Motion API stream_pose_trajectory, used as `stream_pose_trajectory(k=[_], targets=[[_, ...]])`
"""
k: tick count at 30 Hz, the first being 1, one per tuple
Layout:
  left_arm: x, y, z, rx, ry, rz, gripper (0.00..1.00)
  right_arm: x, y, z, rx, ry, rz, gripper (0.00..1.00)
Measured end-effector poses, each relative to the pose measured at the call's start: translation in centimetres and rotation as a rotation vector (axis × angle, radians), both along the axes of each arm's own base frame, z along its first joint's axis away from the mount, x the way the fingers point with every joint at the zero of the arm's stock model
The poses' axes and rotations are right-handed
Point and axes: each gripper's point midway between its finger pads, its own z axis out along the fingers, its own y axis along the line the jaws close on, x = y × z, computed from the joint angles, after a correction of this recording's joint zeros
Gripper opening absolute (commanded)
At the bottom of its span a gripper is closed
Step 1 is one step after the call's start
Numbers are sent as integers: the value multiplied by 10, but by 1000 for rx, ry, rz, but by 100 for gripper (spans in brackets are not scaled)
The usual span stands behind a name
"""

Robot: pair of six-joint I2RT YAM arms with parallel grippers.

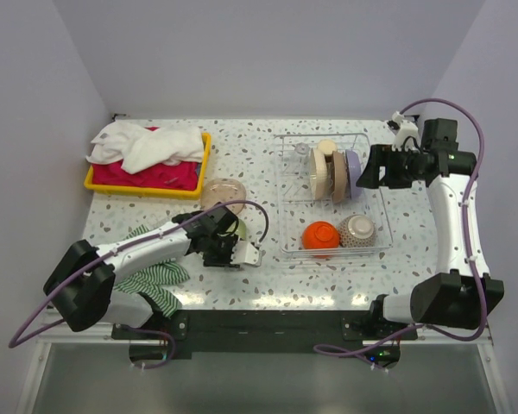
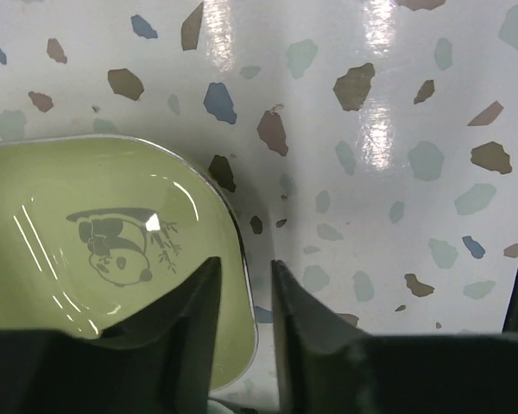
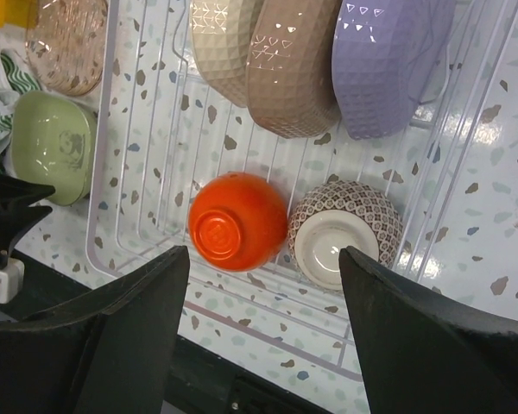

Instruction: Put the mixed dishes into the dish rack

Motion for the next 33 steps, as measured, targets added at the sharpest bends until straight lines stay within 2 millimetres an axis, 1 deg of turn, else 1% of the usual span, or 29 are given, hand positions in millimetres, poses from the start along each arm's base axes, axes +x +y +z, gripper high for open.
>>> stream_pose_trajectory(k=[2,5,6,8,10,12,13,15,17,18,20,22,23,25,27,28,30,33], targets=[[2,1,0,11,-12,4,24,-1,0,-2,0,3,-1,74],[5,7,-3,43,-23,15,13,-1,0,-3,0,7,-1,74],[5,9,-5,55,-20,18,7,-1,0,-3,0,7,-2,75],[4,13,-10,85,-10,23,1,-1,0,-3,0,7,-2,75],[7,12,-6,88,-14,27,0,-1,0,-4,0,7,-2,75],[10,8,6,83,-13,31,0,-1,-1,-3,-3,7,-2,75],[11,6,12,76,-10,32,0,-1,-1,-3,-4,7,-2,75],[13,-6,40,43,17,34,0,0,-2,-2,-11,4,-1,75],[21,-28,81,-30,18,24,0,0,-4,-1,-24,2,-4,75],[31,-45,111,-101,-5,20,0,0,-4,0,-26,0,-4,75],[46,-71,163,-238,-53,14,0,2,-5,3,-29,-4,-3,75],[59,-87,202,-363,-69,40,0,5,-6,4,-30,-2,-4,74],[66,-92,215,-413,-60,70,0,7,-6,4,-30,1,-4,74],[85,-100,228,-504,4,170,0,10,-7,1,-28,15,-4,74],[117,-114,233,-593,89,281,0,14,-8,-2,-29,33,-5,74],[132,-121,232,-628,119,317,0,15,-8,-3,-29,39,-5,74],[159,-137,224,-701,221,401,0,17,-10,-5,-37,52,-8,74],[181,-162,218,-814,426,491,0,19,-13,-8,-50,66,-12,74]])
